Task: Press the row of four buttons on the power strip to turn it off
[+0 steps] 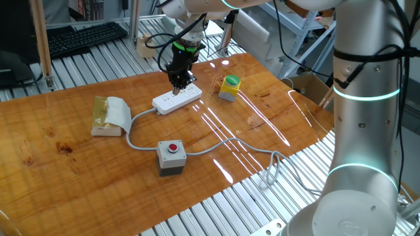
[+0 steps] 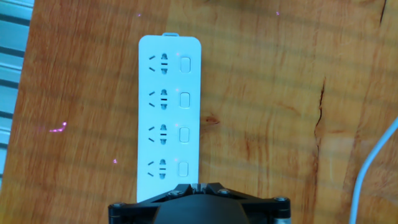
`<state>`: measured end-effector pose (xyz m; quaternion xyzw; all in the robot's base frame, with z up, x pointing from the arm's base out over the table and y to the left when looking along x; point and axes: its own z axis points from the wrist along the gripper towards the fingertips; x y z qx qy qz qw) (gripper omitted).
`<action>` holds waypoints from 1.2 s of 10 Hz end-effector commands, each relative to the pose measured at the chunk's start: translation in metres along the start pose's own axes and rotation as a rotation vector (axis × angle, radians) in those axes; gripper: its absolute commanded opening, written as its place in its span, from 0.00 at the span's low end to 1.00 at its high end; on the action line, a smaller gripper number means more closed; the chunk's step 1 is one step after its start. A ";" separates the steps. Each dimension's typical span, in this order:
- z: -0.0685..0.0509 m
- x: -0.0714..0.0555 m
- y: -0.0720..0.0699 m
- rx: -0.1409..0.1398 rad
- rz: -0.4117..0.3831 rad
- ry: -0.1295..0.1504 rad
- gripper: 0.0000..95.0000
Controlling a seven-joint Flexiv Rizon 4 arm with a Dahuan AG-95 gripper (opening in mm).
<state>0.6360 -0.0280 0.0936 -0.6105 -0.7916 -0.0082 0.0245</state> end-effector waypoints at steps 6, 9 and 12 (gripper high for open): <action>0.000 0.000 0.001 0.004 -0.049 0.038 0.00; 0.000 0.000 0.001 0.019 -0.070 0.091 0.00; 0.000 0.000 0.001 0.024 -0.087 0.089 0.00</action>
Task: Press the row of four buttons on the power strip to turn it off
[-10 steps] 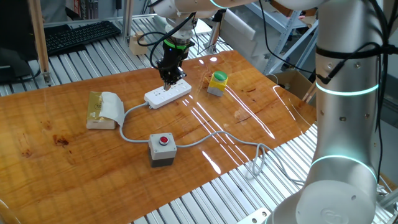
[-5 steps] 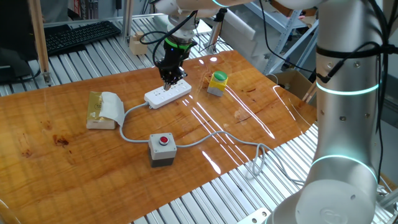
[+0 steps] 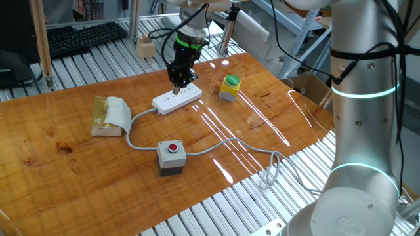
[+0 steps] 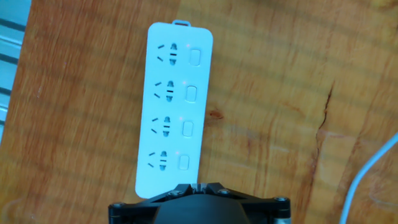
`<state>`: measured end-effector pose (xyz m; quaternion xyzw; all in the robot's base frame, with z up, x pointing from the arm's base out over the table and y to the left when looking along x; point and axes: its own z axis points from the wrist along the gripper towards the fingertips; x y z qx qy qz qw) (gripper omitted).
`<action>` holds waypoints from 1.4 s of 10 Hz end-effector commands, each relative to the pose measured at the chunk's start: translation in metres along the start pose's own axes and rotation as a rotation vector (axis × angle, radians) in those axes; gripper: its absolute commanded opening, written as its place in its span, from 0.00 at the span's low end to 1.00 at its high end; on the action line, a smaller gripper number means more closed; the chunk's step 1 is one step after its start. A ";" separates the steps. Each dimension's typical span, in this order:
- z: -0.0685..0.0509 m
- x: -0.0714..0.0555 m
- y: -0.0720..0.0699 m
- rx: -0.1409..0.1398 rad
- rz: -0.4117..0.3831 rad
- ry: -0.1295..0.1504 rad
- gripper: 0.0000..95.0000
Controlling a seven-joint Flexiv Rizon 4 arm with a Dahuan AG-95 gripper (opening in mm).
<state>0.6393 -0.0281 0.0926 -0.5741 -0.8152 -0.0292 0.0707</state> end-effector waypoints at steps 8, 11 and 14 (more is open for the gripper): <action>0.000 0.001 -0.002 -0.012 -0.008 0.000 0.00; 0.000 0.001 -0.002 0.000 -0.012 -0.030 0.20; 0.012 -0.001 0.001 -0.002 0.012 -0.025 0.20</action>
